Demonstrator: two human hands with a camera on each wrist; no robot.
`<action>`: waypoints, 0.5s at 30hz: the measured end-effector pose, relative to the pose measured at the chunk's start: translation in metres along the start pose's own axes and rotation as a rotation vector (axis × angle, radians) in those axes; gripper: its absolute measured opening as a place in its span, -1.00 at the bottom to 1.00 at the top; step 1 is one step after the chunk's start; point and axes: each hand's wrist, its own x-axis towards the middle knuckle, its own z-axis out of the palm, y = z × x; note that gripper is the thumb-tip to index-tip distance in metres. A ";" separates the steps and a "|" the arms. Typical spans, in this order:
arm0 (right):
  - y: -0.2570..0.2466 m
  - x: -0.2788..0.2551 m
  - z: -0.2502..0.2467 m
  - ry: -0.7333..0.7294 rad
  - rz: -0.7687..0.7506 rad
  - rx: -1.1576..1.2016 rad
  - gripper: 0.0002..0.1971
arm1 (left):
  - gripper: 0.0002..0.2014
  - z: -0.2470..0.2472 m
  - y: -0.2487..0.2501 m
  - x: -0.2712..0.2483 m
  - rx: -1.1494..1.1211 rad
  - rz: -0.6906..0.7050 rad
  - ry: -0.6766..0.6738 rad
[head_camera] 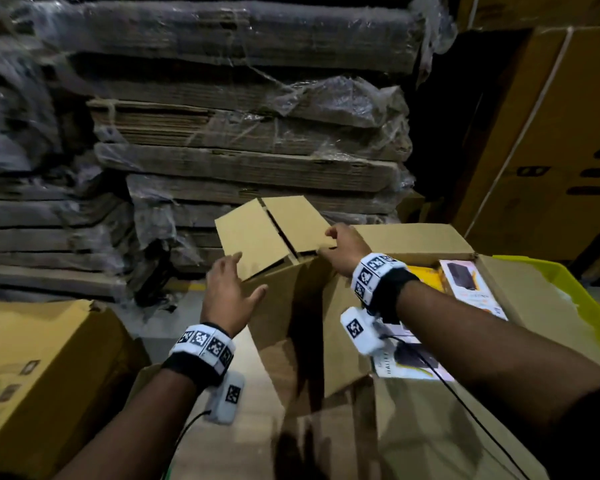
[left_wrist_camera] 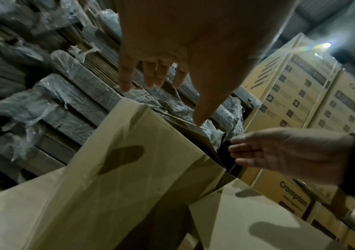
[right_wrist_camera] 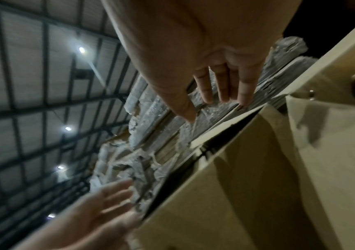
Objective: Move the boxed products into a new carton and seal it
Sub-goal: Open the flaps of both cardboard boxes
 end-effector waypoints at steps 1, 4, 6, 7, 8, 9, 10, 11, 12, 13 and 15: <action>0.000 0.010 0.007 0.022 0.030 -0.078 -0.49 | -0.17 0.001 -0.006 0.008 -0.011 -0.016 -0.027; 0.009 0.034 0.022 0.047 0.125 -0.181 -0.36 | -0.07 0.010 -0.018 0.024 -0.046 -0.061 -0.118; 0.016 0.044 0.031 0.025 0.145 -0.183 -0.28 | -0.08 0.018 -0.026 0.032 -0.062 -0.086 -0.176; 0.018 0.046 0.033 0.010 0.135 -0.195 -0.26 | -0.11 0.021 -0.028 0.034 -0.057 -0.081 -0.198; 0.020 0.048 0.035 -0.011 0.121 -0.223 -0.25 | -0.14 0.024 -0.031 0.037 -0.045 -0.065 -0.214; 0.020 0.049 0.037 -0.038 0.108 -0.265 -0.24 | -0.18 0.025 -0.034 0.040 -0.032 -0.055 -0.222; 0.018 0.049 0.038 -0.063 0.086 -0.306 -0.23 | -0.20 0.024 -0.037 0.042 -0.035 -0.064 -0.216; 0.015 0.049 0.041 -0.080 0.068 -0.335 -0.21 | -0.20 0.023 -0.044 0.045 -0.051 -0.091 -0.216; 0.011 0.046 0.044 -0.087 0.049 -0.350 -0.19 | -0.20 0.019 -0.050 0.048 -0.071 -0.115 -0.202; 0.003 0.042 0.047 -0.088 0.035 -0.363 -0.19 | -0.18 0.015 -0.059 0.051 -0.097 -0.127 -0.187; -0.012 0.033 0.055 -0.073 0.006 -0.391 -0.19 | -0.16 0.005 -0.076 0.054 -0.157 -0.141 -0.151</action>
